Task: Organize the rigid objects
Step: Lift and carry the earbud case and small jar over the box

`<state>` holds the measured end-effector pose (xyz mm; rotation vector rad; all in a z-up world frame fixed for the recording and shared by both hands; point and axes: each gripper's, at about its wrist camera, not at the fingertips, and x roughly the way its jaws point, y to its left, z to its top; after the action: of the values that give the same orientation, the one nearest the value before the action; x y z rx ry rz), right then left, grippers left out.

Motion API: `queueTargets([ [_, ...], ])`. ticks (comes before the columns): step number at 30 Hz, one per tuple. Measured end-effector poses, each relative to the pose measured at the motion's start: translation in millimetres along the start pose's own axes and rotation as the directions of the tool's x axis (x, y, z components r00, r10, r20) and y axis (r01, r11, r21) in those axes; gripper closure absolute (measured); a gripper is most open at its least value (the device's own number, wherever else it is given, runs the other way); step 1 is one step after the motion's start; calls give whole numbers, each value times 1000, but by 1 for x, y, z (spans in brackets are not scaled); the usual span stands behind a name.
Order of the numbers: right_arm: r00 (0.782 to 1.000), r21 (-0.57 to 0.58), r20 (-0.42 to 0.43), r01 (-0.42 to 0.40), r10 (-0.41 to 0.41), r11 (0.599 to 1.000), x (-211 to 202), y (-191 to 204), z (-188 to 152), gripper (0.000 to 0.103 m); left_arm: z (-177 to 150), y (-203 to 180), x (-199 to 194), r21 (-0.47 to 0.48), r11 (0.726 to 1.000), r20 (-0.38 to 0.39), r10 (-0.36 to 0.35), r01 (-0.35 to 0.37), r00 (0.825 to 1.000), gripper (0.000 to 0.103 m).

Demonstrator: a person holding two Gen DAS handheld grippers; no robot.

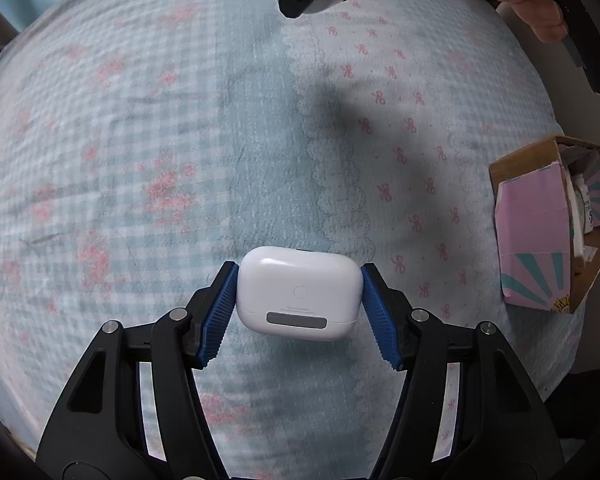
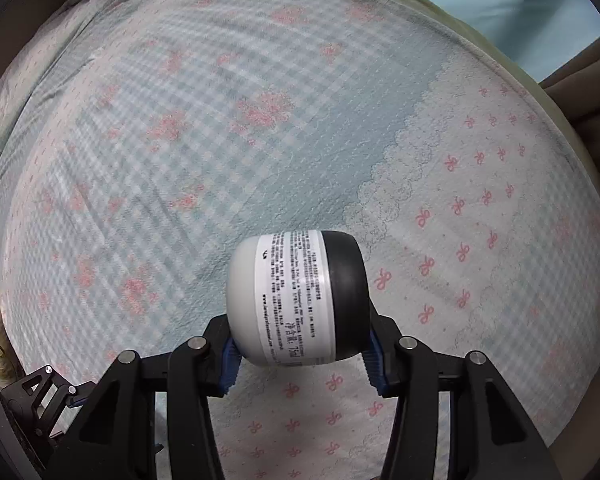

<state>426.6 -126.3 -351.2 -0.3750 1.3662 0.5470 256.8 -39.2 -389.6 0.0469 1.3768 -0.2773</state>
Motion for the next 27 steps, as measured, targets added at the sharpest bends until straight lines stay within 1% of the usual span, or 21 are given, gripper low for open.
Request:
queueTargets([
  [2, 1000, 24, 19, -8, 8, 1000, -19, 0, -11, 57, 3, 2, -14, 15, 1000, 10, 5, -5, 1000, 45],
  [4, 999, 48, 38, -15, 13, 999, -40, -5, -25, 57, 5, -6, -31, 30, 1000, 27, 7, -8, 1000, 45],
  [5, 999, 62, 51, -18, 15, 998, -51, -5, -31, 57, 4, -13, -39, 39, 999, 35, 10, -11, 999, 45],
  [6, 998, 73, 62, -21, 16, 997, -63, -15, -42, 57, -1, -22, -50, 48, 999, 43, 13, -15, 999, 45],
  [8, 996, 97, 88, -18, 9, 995, -84, -18, -56, 57, 2, -34, -68, 65, 998, 57, 13, -17, 998, 45],
  [13, 988, 177, 156, -16, -12, 984, -145, -37, -105, 57, 7, -69, -107, 105, 994, 95, -3, -7, 995, 45],
  [17, 979, 252, 198, -6, -46, 968, -193, -59, -154, 57, 16, -105, -132, 153, 988, 126, -31, 12, 992, 45],
  [21, 971, 327, 216, 28, -103, 945, -234, -88, -211, 57, 28, -147, -151, 215, 976, 157, -71, 36, 985, 45],
  [25, 962, 419, 213, 68, -171, 906, -259, -118, -267, 57, 41, -195, -163, 298, 953, 179, -110, 53, 978, 45],
  [27, 959, 467, 206, 77, -194, 881, -267, -131, -294, 57, 46, -220, -163, 334, 941, 175, -127, 63, 976, 45],
])
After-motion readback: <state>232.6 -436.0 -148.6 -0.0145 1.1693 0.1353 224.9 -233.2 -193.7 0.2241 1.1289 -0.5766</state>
